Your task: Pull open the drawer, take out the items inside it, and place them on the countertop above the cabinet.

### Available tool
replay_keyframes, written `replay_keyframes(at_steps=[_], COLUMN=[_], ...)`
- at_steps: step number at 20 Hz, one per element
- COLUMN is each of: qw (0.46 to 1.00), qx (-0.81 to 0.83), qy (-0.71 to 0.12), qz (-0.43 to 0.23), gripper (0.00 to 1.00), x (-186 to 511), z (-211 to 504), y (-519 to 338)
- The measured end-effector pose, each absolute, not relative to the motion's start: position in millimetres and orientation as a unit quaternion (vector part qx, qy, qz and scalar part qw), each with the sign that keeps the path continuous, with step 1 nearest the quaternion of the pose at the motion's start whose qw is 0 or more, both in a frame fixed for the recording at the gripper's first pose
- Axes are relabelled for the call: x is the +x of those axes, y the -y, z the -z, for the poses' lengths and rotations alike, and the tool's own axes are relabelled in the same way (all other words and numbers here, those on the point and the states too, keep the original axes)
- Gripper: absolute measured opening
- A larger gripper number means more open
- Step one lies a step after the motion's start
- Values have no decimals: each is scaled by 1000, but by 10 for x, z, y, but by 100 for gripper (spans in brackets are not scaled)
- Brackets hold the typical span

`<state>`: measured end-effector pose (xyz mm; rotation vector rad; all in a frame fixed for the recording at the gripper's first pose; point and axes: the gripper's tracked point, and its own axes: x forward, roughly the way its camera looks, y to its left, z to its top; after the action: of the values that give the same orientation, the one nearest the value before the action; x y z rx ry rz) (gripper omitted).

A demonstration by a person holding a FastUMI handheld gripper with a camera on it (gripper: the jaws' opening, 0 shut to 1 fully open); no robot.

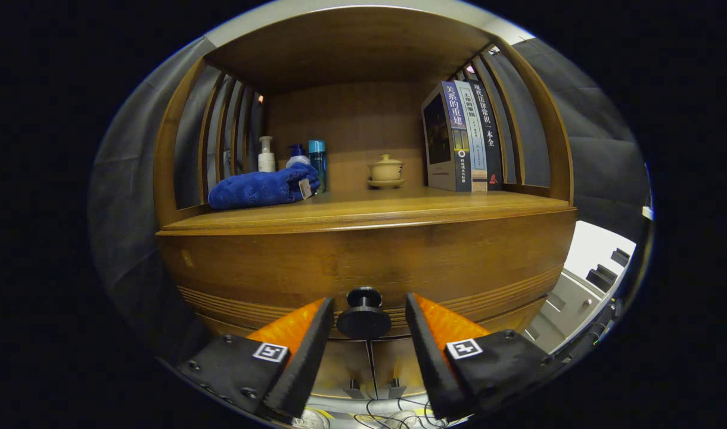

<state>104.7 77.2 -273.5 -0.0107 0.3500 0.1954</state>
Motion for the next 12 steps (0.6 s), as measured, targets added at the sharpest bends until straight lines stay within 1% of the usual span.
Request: replay_keyframes(at_steps=[1,3,5,11,12], qw=[979,977,979,977,977], qx=[1,21,1,5,6], qy=[-180,-185,-178,-189,-194], qz=[-97,-102,-99,-95,-91], gripper=[76,65,54,37,37], x=[1046,1059,1076,1062,1038], z=[2778,2770,2780,2821,2814], y=[-761,-835,-823,-823,-813])
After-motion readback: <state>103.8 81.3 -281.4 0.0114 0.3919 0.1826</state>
